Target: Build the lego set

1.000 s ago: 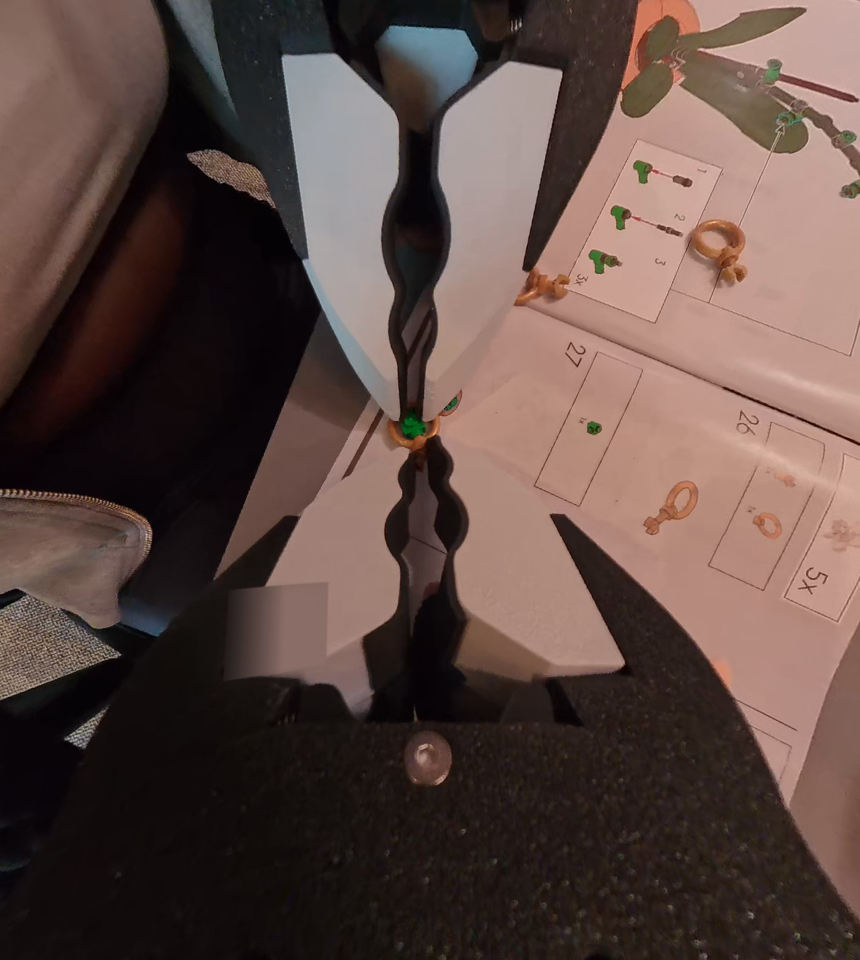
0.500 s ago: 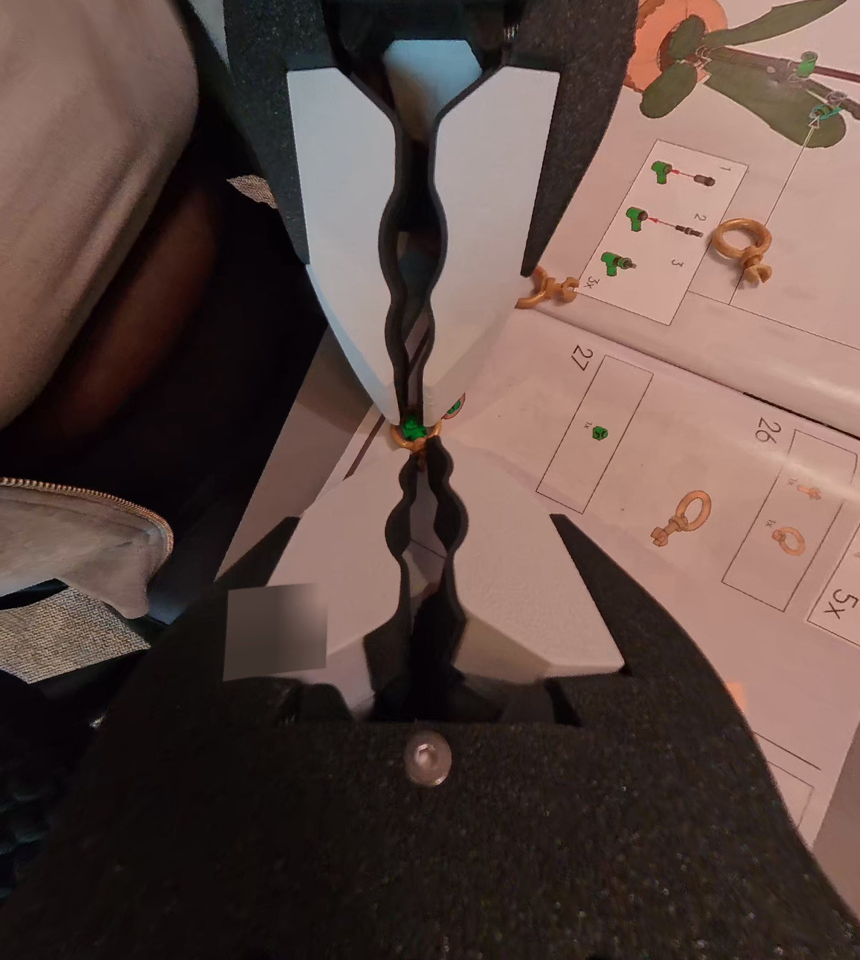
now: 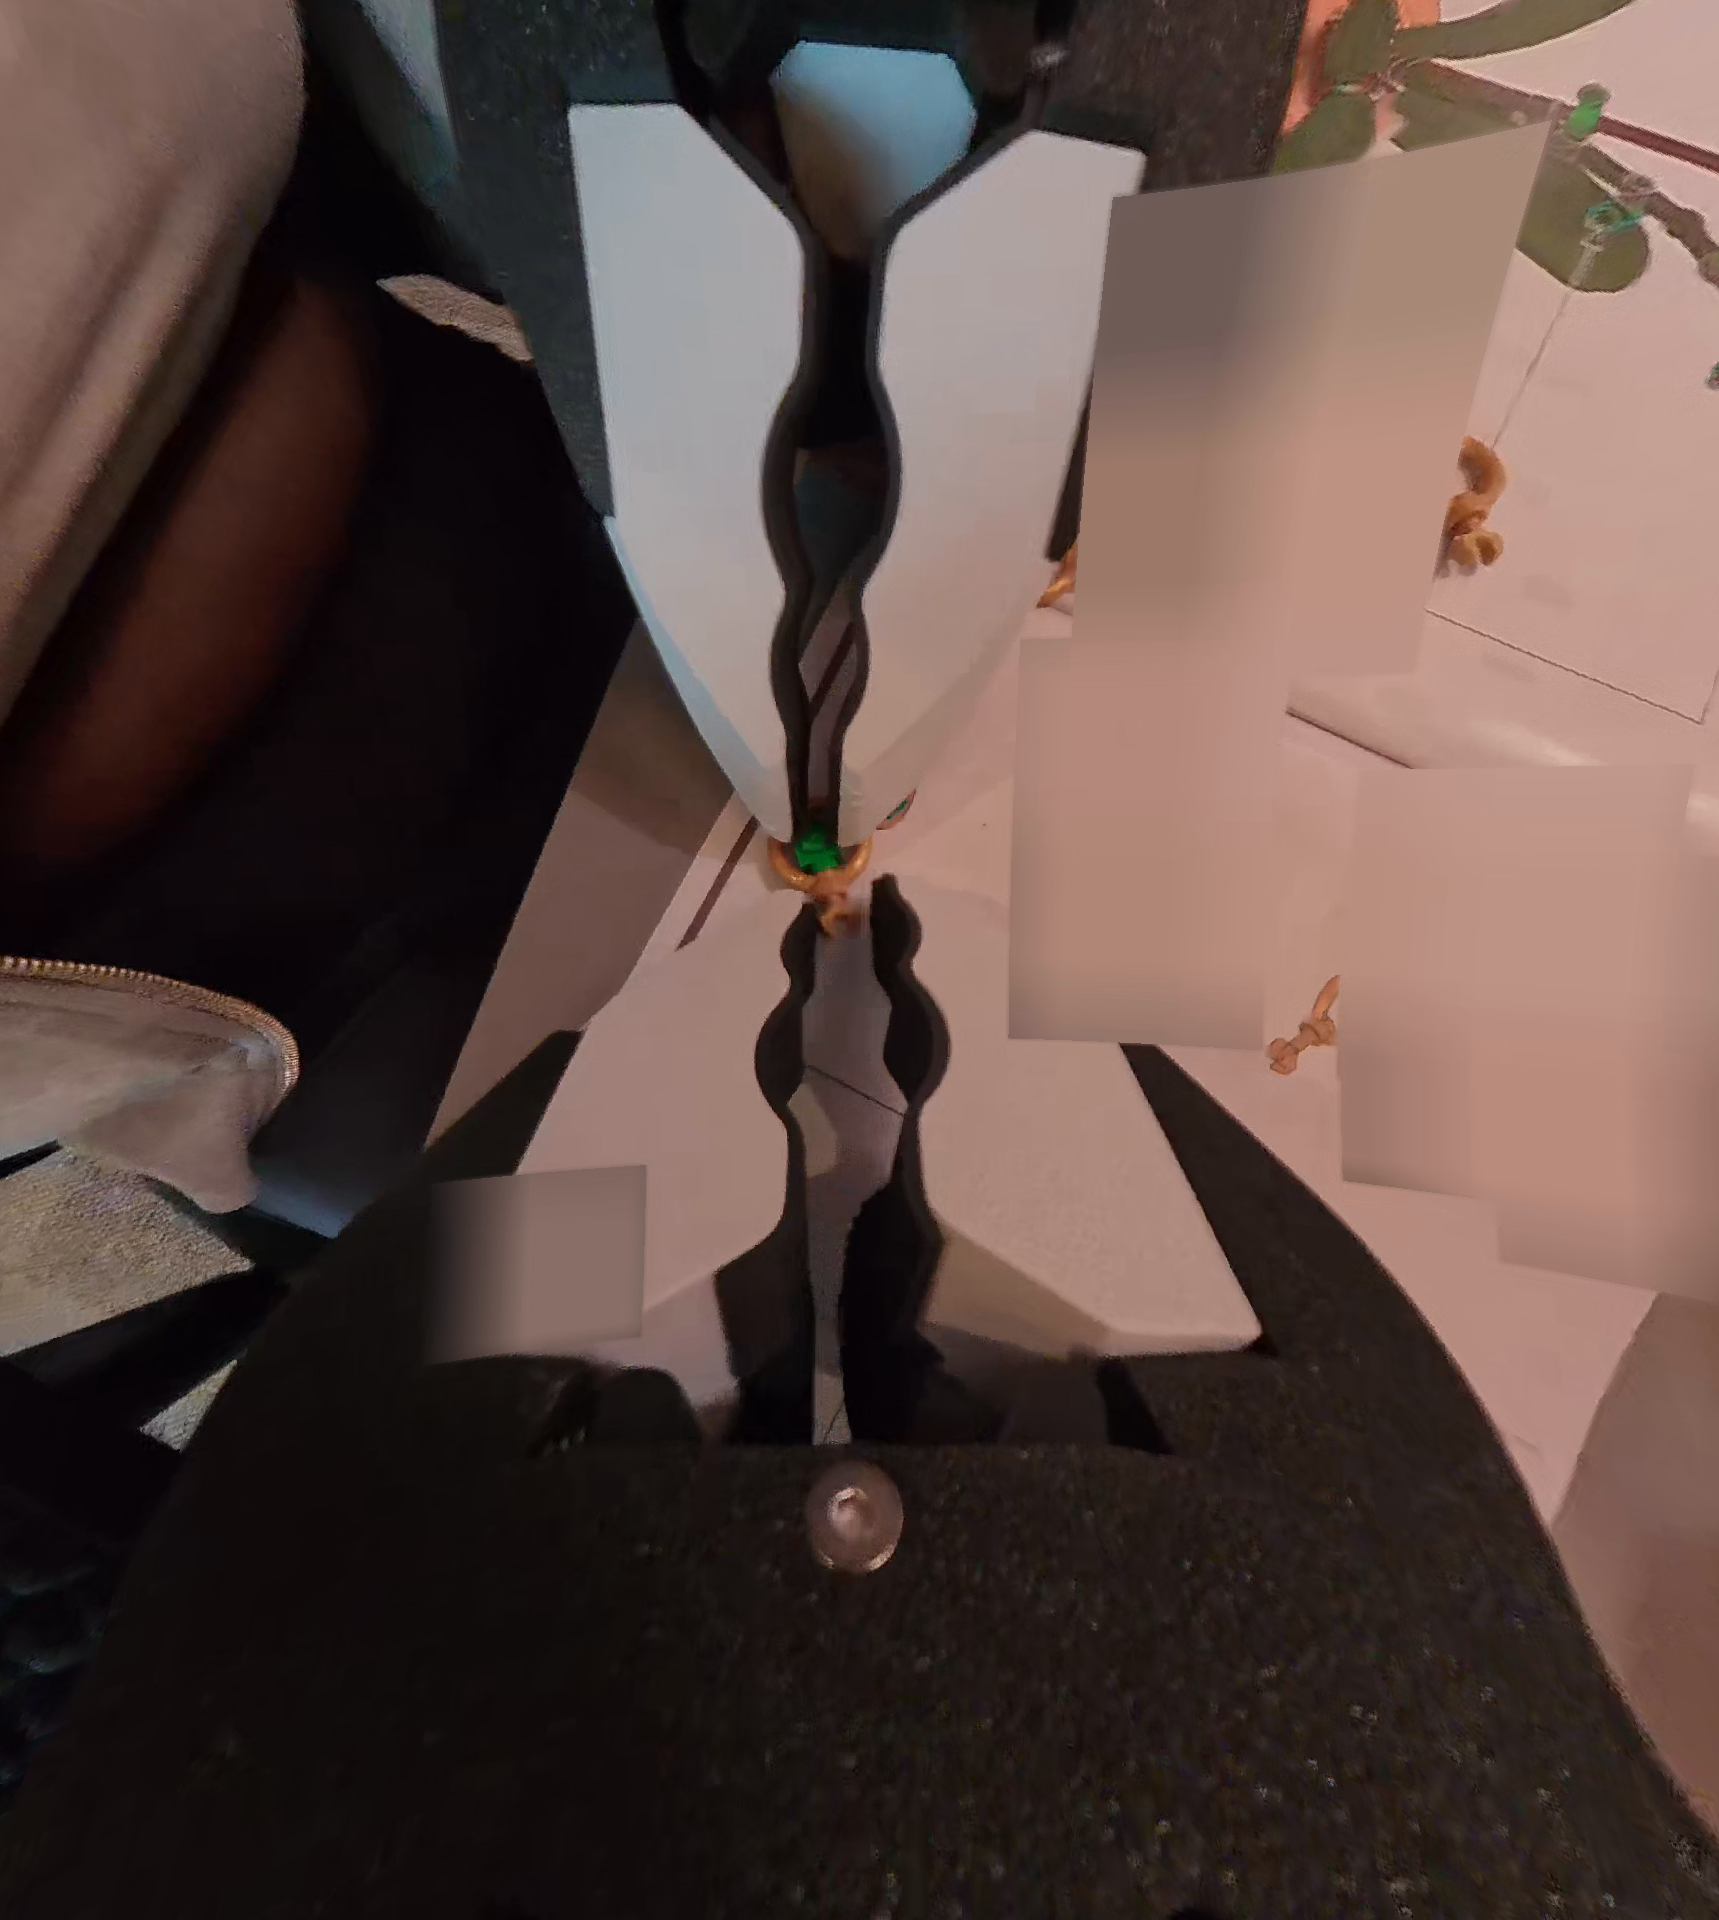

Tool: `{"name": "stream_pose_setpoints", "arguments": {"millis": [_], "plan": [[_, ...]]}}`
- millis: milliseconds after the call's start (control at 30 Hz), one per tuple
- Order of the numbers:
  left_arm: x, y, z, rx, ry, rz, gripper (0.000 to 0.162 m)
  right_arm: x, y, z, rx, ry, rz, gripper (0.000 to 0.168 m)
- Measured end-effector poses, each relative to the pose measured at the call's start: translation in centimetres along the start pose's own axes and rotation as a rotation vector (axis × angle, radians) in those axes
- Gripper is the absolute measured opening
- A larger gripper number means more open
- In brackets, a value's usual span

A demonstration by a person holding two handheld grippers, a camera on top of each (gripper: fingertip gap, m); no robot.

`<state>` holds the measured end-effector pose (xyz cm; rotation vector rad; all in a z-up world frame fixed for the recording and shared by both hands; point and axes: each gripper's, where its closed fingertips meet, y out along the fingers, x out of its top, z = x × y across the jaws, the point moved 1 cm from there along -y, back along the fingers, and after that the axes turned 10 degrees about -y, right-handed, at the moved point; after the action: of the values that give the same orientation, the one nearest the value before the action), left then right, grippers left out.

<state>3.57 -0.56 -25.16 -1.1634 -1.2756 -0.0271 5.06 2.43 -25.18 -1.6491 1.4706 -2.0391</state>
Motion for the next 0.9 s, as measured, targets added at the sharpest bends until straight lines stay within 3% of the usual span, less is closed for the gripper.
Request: {"name": "stream_pose_setpoints", "arguments": {"millis": [267,600,900], "plan": [[-0.03,-0.04,0.08,0.01,0.02,-0.001,0.004,-0.54,-0.94,-0.12,-0.043,0.065,0.015,0.002],[-0.08,-0.07,-0.01,0.011,0.028,-0.001,0.004,-0.82,-0.48,0.45,0.13,0.32,0.036,0.001],[-0.09,-0.03,0.06,-0.018,0.048,0.004,0.004,-0.79,-0.44,0.35,0.123,0.155,0.114,0.002]]}}
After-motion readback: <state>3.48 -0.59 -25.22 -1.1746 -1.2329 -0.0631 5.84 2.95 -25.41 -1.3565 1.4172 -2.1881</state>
